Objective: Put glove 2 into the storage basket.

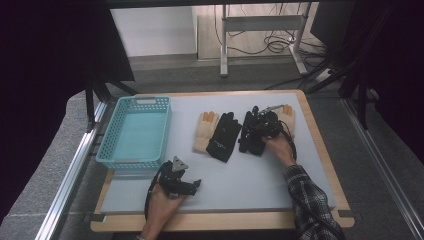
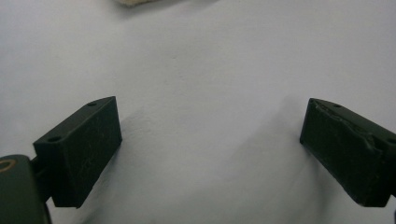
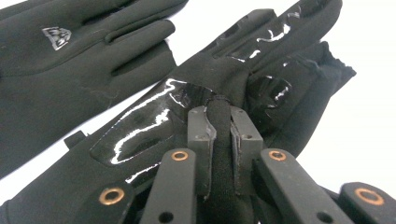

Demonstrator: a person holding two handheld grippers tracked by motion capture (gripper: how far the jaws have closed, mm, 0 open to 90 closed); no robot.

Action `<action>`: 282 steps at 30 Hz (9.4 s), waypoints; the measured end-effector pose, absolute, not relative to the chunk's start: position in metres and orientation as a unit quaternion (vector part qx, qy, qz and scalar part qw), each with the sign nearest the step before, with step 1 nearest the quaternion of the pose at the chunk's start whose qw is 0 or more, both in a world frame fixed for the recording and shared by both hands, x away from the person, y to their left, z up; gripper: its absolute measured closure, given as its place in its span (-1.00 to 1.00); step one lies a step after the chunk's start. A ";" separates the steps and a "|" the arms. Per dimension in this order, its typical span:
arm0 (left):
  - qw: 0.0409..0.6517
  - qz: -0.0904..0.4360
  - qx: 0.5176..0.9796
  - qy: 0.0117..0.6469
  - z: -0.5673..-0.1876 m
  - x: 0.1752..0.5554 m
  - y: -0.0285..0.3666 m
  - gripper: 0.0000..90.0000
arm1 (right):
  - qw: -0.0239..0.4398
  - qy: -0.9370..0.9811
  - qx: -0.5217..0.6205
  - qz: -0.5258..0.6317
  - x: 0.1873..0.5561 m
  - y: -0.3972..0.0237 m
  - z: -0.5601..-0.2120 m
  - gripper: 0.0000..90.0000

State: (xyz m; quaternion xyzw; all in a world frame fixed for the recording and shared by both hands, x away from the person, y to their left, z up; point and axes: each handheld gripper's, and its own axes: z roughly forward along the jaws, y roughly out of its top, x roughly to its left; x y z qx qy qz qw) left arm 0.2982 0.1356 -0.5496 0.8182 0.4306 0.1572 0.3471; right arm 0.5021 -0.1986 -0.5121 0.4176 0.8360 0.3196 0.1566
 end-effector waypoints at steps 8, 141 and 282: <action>0.346 0.156 0.819 0.430 -0.549 0.298 0.136 -0.88 | 0.158 0.829 0.404 0.353 0.479 -0.208 -0.484 0.80; 0.347 0.157 0.818 0.431 -0.550 0.298 0.136 -0.88 | 0.128 0.847 0.342 0.386 0.326 -0.235 -0.476 -0.03; 0.261 0.076 0.893 0.358 -0.519 0.355 0.020 -0.52 | 0.203 0.820 0.410 0.344 0.343 -0.277 -0.531 -0.65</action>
